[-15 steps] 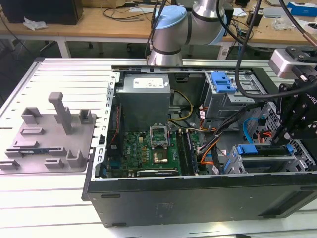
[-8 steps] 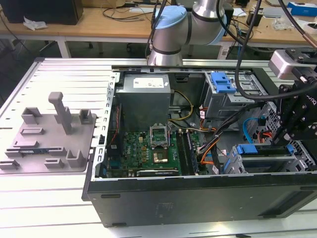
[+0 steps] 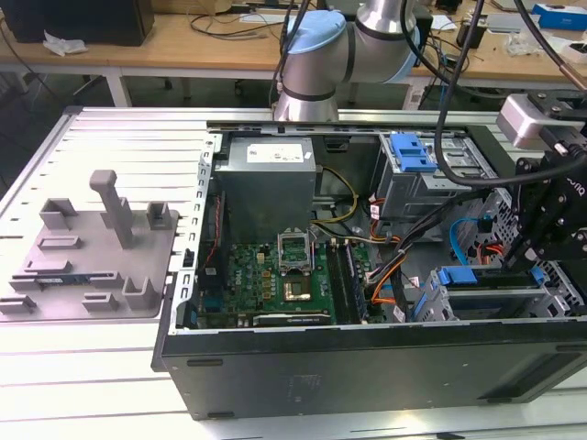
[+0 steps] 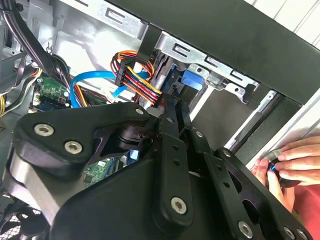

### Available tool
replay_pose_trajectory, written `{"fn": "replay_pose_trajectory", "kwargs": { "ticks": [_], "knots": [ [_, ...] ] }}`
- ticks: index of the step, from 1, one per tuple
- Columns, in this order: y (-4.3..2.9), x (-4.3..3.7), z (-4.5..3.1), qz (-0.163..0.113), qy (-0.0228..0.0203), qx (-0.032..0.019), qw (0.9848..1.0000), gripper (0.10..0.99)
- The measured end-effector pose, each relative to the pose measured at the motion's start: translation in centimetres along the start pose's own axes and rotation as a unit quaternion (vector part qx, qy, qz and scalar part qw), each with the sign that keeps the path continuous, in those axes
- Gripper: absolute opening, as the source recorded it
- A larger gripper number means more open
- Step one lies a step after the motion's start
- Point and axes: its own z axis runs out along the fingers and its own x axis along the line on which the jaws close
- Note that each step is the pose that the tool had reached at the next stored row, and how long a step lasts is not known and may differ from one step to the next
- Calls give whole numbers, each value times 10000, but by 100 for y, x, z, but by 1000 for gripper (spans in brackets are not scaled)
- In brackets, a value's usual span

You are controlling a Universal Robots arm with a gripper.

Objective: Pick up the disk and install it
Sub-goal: 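Insert the first disk wire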

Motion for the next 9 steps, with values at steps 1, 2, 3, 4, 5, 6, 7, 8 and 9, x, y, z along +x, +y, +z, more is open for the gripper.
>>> {"fn": "replay_pose_trajectory", "kwargs": {
  "ticks": [1, 2, 3, 4, 5, 6, 7, 8, 9],
  "knots": [
    [-2, -1, 3, 0, 0, 0, 10000, 165],
    [-3, -1, 7, 0, 1, 0, 10000, 165],
    [-3, -1, 15, 0, 3, 0, 10000, 165],
    [-4, -1, 22, 0, 4, 0, 10000, 165],
    [-4, -1, 26, 0, 5, 0, 10000, 165],
    [-4, -2, 39, 0, 9, 1, 10000, 165],
    [-4, -2, 43, 0, 11, 1, 10000, 165],
    [-4, -2, 47, 0, 12, 1, 10000, 165],
    [-4, -3, 53, 0, 13, 1, 10000, 165]
  ]
}}
